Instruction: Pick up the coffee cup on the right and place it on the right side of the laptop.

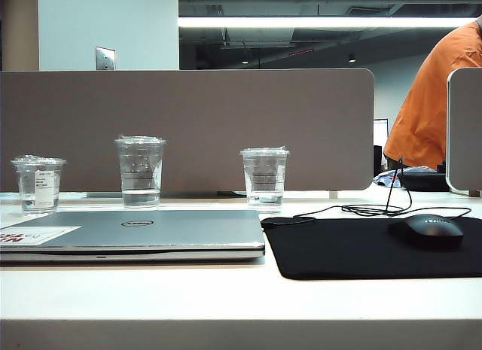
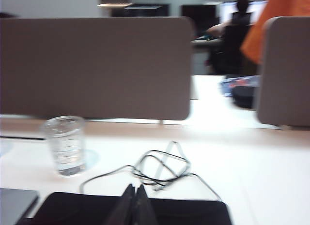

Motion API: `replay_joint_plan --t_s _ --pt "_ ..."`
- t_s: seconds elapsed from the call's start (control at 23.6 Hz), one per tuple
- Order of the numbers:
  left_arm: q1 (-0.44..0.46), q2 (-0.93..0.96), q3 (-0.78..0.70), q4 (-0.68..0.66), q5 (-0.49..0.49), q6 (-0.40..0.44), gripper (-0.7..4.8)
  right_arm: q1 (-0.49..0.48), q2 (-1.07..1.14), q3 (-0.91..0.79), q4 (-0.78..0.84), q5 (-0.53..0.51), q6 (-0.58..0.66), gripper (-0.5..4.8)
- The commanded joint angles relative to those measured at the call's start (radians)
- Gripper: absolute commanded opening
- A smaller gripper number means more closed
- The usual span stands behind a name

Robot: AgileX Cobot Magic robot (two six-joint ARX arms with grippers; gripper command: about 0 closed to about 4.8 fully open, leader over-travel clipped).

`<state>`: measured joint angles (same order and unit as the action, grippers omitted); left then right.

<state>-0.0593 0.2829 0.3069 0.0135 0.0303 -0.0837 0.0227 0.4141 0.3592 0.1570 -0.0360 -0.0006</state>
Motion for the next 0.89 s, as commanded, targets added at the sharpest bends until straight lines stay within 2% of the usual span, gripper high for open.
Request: replay_joint_plan --t_s 0.04,0.17,0.3,0.34,0.47,0.59,0.68,0.72,0.76,0.81,0.89 --pt "-0.01 0.114 0.072 0.044 0.06 -0.002 -0.05 0.018 0.168 0.066 0.109 -0.082 -0.003 -0.02" --pt "-0.039 0.238 0.149 0.038 0.064 -0.002 -0.06 0.049 0.322 0.132 0.144 -0.091 -0.003 -0.02" --pt "-0.099 0.447 0.304 0.01 0.217 -0.001 -0.06 0.092 0.554 0.225 0.239 -0.136 -0.003 -0.01" --pt "-0.133 0.527 0.38 -0.036 0.24 0.005 -0.06 0.102 0.642 0.248 0.318 -0.205 -0.003 -0.01" --pt "-0.194 0.651 0.525 -0.159 0.272 0.025 -0.06 0.113 0.804 0.259 0.513 -0.269 -0.003 -0.01" --pt "-0.228 0.725 0.623 -0.262 0.306 0.086 -0.06 0.115 0.916 0.272 0.588 -0.309 -0.003 -0.01" --pt "-0.247 0.762 0.666 -0.306 0.307 0.095 -0.06 0.12 0.988 0.293 0.589 -0.343 -0.003 0.08" --pt "-0.253 0.772 0.676 -0.311 0.307 0.095 -0.05 0.12 1.023 0.304 0.589 -0.367 -0.004 0.59" --pt "-0.256 0.784 0.682 -0.302 0.307 0.095 -0.05 0.121 1.092 0.333 0.597 -0.416 -0.004 3.16" --pt "-0.256 0.785 0.682 -0.295 0.307 0.095 -0.05 0.124 1.136 0.353 0.61 -0.424 -0.003 4.79" --pt "-0.256 0.79 0.682 -0.278 0.307 0.096 -0.06 0.139 1.246 0.414 0.623 -0.437 -0.003 4.79"
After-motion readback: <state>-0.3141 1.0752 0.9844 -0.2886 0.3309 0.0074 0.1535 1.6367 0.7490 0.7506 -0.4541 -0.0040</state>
